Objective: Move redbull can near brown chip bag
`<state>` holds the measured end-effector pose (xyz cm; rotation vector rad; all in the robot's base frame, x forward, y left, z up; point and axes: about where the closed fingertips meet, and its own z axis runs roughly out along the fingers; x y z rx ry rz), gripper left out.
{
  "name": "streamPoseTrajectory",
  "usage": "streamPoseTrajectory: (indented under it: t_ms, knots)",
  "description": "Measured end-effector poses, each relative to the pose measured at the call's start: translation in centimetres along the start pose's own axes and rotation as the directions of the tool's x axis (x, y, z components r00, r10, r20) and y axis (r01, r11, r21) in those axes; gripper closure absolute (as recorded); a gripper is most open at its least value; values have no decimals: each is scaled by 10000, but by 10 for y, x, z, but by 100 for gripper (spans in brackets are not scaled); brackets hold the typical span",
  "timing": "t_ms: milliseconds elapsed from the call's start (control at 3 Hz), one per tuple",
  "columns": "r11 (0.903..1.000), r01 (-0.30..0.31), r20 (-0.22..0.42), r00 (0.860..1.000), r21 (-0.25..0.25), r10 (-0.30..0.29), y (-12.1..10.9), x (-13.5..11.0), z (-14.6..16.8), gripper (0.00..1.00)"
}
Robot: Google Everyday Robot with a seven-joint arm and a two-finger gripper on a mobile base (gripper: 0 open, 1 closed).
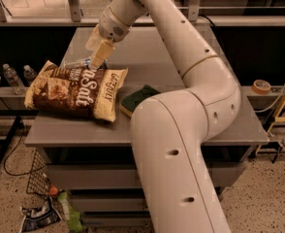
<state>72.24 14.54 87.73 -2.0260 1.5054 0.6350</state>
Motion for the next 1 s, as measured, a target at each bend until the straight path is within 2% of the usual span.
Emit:
streamPoseTrajectory:
  t_ms: [333, 667, 1000]
  knots:
    - [9996, 60, 5, 10000, 260, -60, -5, -2, -1, 0]
    - [9782, -130, -539, 9982, 2072, 247, -6, -6, -61, 0]
    - [9091, -320, -864, 9935, 4154, 744, 4, -21, -129, 0]
